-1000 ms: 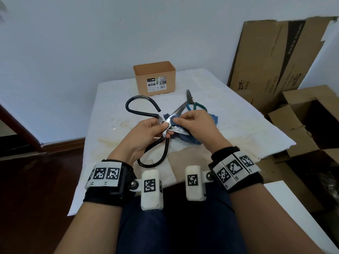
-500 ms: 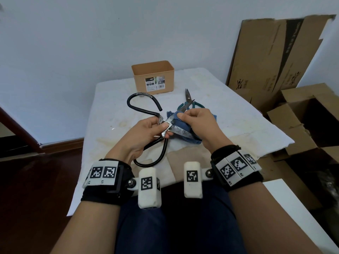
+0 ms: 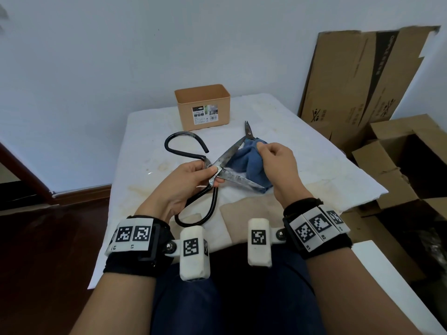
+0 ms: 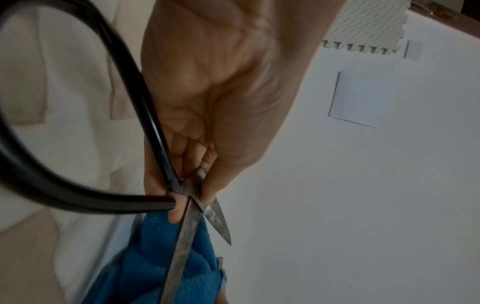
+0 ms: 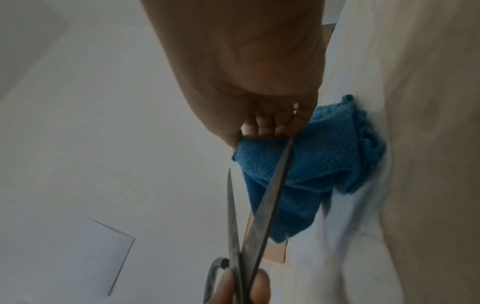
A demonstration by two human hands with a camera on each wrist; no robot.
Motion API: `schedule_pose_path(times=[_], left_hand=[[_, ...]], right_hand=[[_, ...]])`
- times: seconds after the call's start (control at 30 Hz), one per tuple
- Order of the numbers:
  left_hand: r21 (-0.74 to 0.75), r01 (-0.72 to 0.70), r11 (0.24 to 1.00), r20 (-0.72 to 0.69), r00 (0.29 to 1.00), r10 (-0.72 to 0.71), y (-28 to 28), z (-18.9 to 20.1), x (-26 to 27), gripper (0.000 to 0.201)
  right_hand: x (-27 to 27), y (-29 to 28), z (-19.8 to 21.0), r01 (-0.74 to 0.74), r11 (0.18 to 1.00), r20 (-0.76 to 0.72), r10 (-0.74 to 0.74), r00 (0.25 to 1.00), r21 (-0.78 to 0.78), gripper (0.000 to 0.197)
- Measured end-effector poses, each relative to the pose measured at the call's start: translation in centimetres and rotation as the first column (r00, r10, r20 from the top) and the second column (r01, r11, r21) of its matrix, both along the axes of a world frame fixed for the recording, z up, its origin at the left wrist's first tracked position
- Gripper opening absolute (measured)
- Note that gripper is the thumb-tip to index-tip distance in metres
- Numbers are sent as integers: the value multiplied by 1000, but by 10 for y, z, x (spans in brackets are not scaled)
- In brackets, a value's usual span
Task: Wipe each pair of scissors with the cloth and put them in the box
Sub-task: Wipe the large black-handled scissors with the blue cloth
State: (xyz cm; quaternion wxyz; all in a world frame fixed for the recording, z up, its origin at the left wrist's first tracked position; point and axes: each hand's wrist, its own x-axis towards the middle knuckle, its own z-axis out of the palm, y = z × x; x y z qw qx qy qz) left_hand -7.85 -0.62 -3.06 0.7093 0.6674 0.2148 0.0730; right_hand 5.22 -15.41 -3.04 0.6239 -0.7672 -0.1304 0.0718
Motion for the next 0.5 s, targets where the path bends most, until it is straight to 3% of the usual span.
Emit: schedule_pose_path(times=[0.13, 0.27, 0.5], left_hand=[[-39, -38, 999, -14, 999, 37, 3, 3, -1, 9], [-36, -33, 999, -2, 999, 33, -1, 7, 1, 10], [19, 11, 1000, 44, 999, -12, -4, 5, 1, 4]], right_hand=[[3, -3, -2, 14, 1000, 25, -14, 1000, 2, 29], [-8, 1, 4, -120, 990, 29, 118, 993, 77, 29], [-11, 5, 10, -175, 985, 45, 174, 984, 17, 26]])
